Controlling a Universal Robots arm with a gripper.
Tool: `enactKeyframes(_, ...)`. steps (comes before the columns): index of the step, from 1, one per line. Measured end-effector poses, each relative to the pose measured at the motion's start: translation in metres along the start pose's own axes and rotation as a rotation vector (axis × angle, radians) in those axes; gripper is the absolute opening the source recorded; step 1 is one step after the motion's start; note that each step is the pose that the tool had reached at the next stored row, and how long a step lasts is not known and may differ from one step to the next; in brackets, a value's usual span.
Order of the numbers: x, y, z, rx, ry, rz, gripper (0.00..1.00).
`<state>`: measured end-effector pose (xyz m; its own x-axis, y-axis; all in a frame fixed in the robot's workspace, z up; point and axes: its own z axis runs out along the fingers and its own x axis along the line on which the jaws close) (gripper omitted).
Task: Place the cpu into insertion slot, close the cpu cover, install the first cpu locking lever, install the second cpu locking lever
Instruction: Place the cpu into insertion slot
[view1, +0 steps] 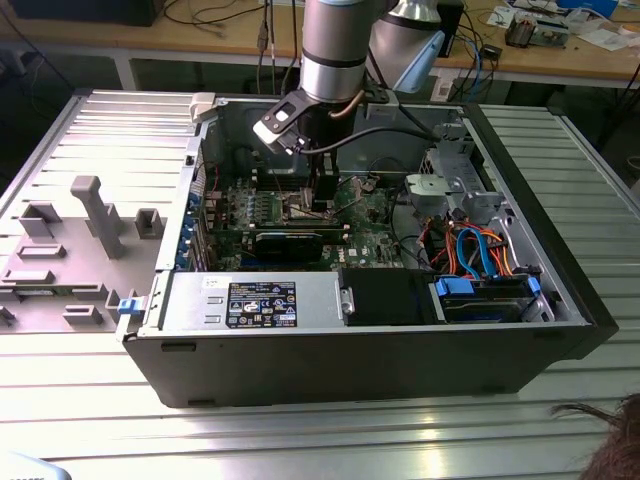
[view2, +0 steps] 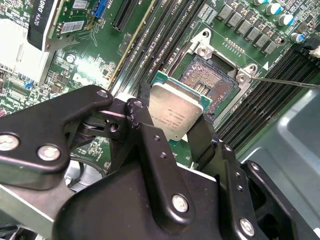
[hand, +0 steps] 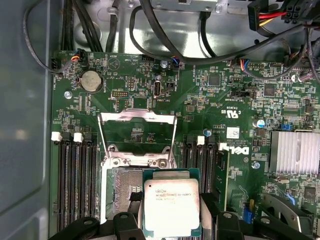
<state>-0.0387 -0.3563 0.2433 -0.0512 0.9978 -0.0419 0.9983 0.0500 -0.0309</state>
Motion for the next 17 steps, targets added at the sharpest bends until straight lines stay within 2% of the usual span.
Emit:
enactKeyframes(1, 0.0000, 0.0000, 0.0002, 0.0000, 0.0000, 0.000, 0.55)
enactKeyframes(4, 0.0007, -0.0003, 0.0067, -0.0001, 0.0001, 0.000, 0.55)
enactKeyframes(7, 0.0063, 0.0000, 0.0066, -0.0001, 0.0001, 0.000, 0.55)
enactKeyframes(17, 0.0110, 0.0001, 0.0079, -0.0001, 0.0001, 0.000, 0.55)
